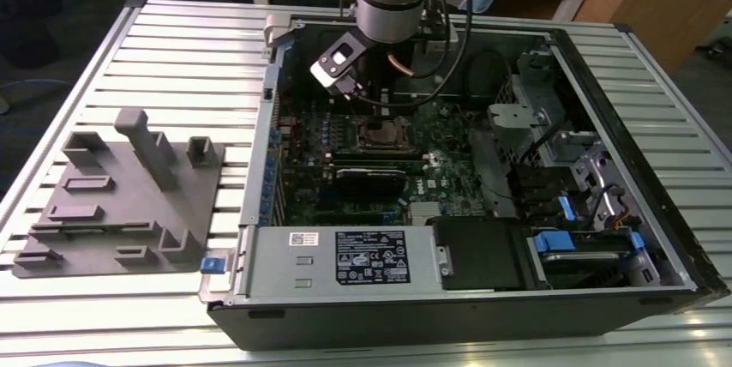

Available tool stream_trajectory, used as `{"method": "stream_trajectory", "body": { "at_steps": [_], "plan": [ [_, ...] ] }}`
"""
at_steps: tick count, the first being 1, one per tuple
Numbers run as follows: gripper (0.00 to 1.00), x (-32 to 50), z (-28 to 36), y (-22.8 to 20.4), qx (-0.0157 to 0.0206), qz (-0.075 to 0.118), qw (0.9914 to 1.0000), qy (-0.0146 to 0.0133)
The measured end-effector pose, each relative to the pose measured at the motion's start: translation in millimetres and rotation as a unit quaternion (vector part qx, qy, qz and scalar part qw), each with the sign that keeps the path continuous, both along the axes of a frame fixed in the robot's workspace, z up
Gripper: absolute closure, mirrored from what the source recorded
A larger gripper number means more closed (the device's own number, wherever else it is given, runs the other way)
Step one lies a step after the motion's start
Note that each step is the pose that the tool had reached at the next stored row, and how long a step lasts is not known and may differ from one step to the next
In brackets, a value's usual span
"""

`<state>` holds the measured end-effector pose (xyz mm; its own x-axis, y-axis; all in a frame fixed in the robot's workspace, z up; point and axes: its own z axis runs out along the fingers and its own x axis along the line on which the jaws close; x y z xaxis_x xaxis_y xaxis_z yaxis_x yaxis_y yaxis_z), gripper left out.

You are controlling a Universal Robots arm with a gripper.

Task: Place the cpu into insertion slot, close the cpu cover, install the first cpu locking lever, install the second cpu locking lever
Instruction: 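Close the cpu cover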

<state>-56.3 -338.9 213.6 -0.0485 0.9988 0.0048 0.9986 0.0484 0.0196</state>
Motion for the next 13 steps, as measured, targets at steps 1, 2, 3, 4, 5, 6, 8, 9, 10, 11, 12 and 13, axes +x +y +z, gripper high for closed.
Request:
{"method": "stream_trajectory", "body": {
  "at_steps": [1,2,3,4,5,6,8,9,10,11,12,13],
  "plan": [
    [0.89,0.0,0.0,0.0,0.0000,0.001,1.00000,0.0000],
    [0.89,0.0,0.0,0.0,0.0000,0.005,0.99999,0.0000],
    [0.89,0.0,0.0,0.0,0.0000,0.012,0.99992,0.0000],
    [0.89,0.0,0.0,0.0,0.0000,0.021,0.99979,0.0000],
    [0.89,0.0,-0.1,0.0,0.0000,0.029,0.99958,0.0000],
    [0.89,0.0,-0.1,0.0,0.0000,0.038,0.99927,0.0000],
    [0.89,0.0,-0.1,0.0,0.0000,0.054,0.99853,0.0000],
    [0.89,0.0,-0.1,0.0,0.0000,0.057,0.99839,0.0000],
    [0.89,0.0,-0.1,0.0,0.0000,0.057,0.99839,0.0000],
    [0.89,0.0,-0.1,0.0,0.0000,0.057,0.99838,0.0000],
    [0.89,0.0,-0.1,0.0,0.0000,0.057,0.99838,0.0000],
    [0.89,0.0,-0.1,0.0,0.0000,0.057,0.99838,0.0000]
  ]
}}
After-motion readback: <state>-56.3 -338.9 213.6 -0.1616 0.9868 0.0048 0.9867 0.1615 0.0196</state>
